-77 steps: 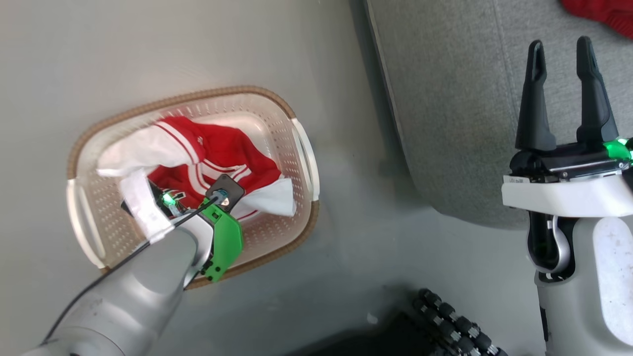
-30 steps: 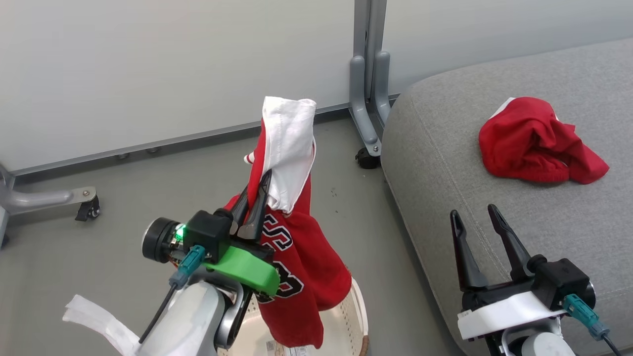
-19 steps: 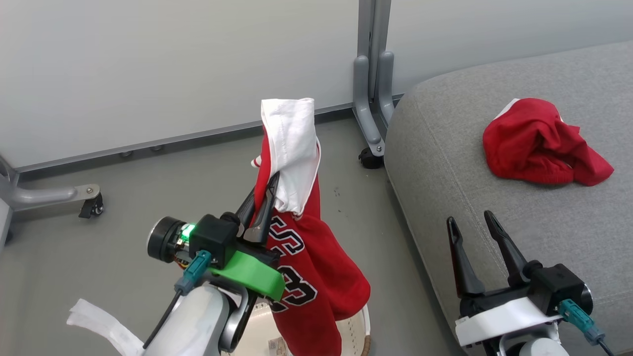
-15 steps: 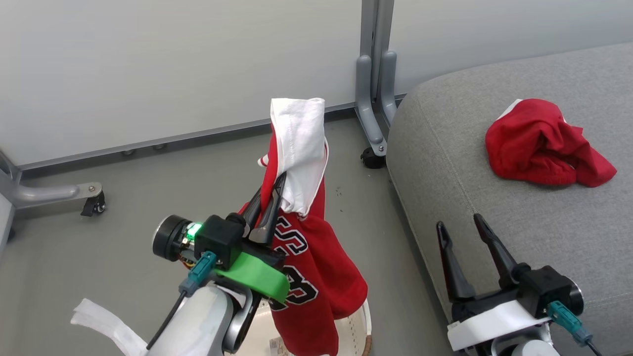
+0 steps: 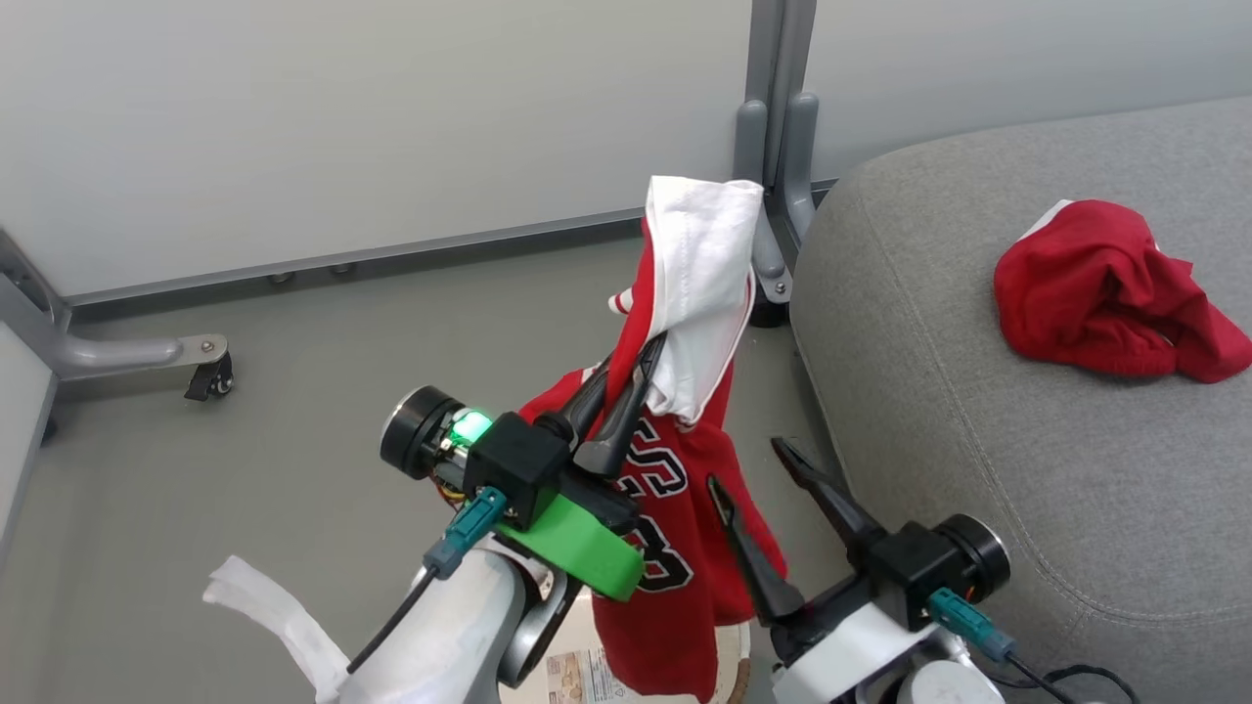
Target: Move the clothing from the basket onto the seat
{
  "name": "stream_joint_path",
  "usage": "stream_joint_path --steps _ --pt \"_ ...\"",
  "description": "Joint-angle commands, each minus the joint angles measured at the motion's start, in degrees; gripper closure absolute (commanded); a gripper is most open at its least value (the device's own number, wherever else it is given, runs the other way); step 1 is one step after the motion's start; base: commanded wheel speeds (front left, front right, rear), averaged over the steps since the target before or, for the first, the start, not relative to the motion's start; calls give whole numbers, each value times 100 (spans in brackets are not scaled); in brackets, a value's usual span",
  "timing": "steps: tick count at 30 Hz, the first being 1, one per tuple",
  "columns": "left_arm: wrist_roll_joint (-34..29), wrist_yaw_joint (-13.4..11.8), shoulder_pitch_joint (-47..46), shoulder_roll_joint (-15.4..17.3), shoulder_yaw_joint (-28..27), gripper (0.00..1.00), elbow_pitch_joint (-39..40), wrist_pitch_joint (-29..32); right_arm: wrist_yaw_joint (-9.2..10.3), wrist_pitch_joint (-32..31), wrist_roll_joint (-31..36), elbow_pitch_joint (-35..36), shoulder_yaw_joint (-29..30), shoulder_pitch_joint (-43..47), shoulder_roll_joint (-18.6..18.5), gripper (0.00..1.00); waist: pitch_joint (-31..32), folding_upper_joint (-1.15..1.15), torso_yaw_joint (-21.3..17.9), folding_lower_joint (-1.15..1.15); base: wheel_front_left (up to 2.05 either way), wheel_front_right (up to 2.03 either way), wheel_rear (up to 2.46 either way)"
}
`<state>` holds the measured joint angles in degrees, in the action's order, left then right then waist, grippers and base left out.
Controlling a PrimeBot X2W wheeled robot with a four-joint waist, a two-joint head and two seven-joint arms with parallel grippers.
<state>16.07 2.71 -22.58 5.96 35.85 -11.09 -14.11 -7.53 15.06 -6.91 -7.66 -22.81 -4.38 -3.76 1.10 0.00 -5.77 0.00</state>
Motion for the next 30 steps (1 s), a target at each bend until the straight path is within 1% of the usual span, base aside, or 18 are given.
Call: stream_joint_path --steps 1,5,11,17,18,20,21,30 --pt "-41 38 -114 -47 46 100 68 17 8 17 38 -64 -79 -121 -12 0 -21 0 41 0 0 0 0" --pt "-22 95 -190 -96 233 100 181 91 8 17 137 -224 -222 -283 -40 0 -38 0 93 0 0 0 0" --pt "147 175 -202 -199 483 100 457 216 8 17 375 -510 -164 -398 -48 0 -49 0 141 0 0 0 0" --pt "238 137 -247 -230 601 100 707 336 8 17 282 -818 -282 -395 -27 0 -33 0 130 0 0 0 0" --pt "245 133 -254 -228 605 100 737 351 8 17 246 -860 -334 -399 -34 15 -32 0 123 0 0 0 0" --pt "247 122 -264 -211 610 100 773 376 8 17 183 -877 -369 -438 -43 91 -33 0 107 0 0 0 0" --pt "248 112 -269 -199 611 100 788 378 8 17 134 -903 -414 -436 -41 100 -35 0 96 0 0 0 0" --pt "305 42 -229 -95 574 100 668 431 8 17 50 -833 -464 -470 -72 100 -87 0 9 0 0 0 0"
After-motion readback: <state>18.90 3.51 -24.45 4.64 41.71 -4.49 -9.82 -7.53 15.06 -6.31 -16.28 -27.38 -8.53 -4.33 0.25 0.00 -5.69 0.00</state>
